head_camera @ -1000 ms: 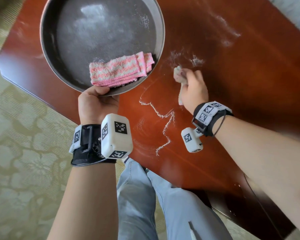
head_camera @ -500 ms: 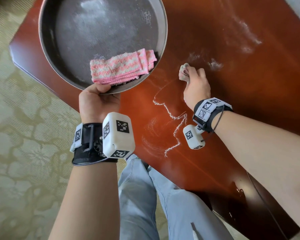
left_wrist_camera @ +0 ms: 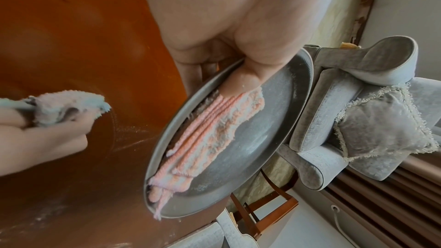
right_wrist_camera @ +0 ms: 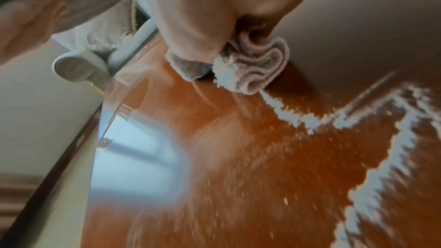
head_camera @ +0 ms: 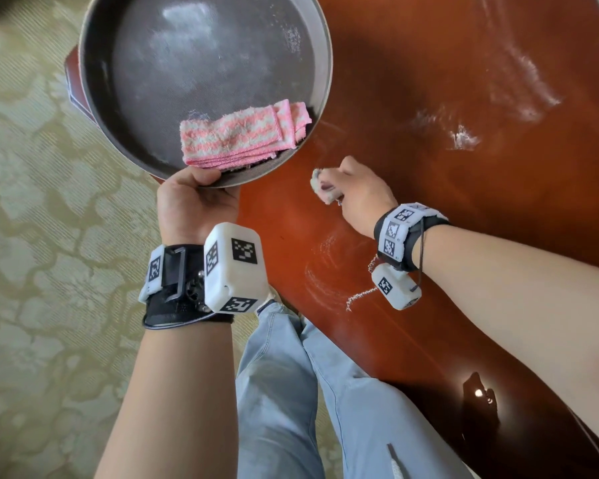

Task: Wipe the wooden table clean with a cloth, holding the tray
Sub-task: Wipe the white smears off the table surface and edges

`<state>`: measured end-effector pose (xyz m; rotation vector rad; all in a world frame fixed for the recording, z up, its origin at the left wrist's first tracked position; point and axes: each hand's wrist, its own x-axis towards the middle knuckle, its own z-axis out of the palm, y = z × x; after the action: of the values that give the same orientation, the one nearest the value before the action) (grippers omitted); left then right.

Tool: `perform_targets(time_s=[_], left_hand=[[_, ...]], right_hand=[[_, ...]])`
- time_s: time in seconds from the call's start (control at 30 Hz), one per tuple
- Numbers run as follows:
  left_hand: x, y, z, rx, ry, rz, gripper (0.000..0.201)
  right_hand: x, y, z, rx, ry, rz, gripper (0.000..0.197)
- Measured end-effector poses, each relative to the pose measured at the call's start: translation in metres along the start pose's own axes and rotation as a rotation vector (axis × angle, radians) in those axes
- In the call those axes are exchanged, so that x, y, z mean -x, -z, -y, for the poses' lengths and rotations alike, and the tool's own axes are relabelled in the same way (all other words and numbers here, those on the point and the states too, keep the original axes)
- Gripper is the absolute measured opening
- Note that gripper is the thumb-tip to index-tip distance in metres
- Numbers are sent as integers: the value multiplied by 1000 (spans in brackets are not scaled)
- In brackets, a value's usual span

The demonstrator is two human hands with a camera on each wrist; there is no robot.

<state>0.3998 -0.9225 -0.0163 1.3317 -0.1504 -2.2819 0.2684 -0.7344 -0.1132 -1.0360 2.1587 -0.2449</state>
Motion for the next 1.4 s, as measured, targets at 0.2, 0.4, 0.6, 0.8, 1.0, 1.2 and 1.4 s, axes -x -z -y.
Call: perform_targets(time_s=[0.2, 0.4, 0.6, 0.8, 1.0, 1.2, 1.4], left_hand=[[6, 7, -8, -16, 20, 4, 37], [10, 10, -13, 24, 1, 9, 35], [3, 17, -25, 71, -27, 5, 34], [-3, 24, -35, 87, -40, 15, 36], [-5, 31, -42, 81, -38, 2, 38], [-4, 33, -47, 70, -41, -10, 36], [1, 31, -47, 58, -54, -26, 39]], right_hand=[[25, -11, 6, 114, 84, 160, 51], [16, 9, -1, -20, 70, -83, 37], [-22, 34, -10, -71, -71, -435, 46], [-55, 39, 8, 19, -181, -475, 49], [-65, 27, 16, 109, -235, -420, 53], [-58, 11, 26, 81, -95, -385, 43], [-34, -14, 31, 48, 53, -277, 40]])
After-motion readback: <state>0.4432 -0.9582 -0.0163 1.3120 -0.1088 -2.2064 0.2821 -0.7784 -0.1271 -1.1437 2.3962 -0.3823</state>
